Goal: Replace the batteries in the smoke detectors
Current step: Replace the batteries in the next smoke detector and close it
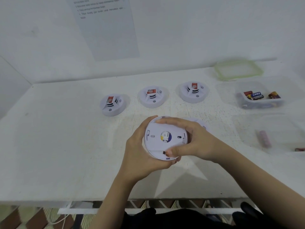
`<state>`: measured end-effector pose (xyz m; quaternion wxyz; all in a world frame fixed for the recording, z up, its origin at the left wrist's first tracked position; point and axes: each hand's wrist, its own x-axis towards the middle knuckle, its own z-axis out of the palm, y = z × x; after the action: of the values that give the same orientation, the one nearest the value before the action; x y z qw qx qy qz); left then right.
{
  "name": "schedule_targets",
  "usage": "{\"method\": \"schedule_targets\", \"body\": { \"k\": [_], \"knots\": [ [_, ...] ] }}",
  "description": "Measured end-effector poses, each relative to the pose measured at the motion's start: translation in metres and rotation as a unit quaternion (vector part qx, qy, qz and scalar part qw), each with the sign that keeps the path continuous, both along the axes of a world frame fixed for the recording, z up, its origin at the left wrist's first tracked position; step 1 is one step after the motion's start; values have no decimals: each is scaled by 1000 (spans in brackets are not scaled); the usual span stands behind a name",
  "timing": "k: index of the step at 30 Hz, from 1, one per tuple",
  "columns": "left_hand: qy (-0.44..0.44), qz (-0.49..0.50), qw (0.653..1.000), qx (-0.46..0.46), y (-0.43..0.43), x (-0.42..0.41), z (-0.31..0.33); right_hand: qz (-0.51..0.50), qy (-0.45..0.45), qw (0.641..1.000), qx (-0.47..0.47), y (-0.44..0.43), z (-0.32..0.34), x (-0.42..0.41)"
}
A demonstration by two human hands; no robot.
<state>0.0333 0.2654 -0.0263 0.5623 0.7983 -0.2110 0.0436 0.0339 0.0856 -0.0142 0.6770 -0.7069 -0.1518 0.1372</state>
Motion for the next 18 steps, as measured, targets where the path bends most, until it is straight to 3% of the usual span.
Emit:
{"method": "schedule_targets", "body": {
  "k": [5, 8, 13, 18],
  "knots": [
    [-6, -1, 1000, -4, 5, -5, -1, 40, 4, 999, -25, -2, 4, 0],
    [-8, 8, 1000, -3, 10, -6, -3, 47, -65, 991, -105, -2, 6, 2],
    [-17, 32, 999, 22, 19, -6, -8, -20, -195, 948, -250, -2, 7, 3],
    [-8, 29, 999, 39, 24, -9, -18, -10, -318, 879, -356, 4, 9, 2]
  ]
}}
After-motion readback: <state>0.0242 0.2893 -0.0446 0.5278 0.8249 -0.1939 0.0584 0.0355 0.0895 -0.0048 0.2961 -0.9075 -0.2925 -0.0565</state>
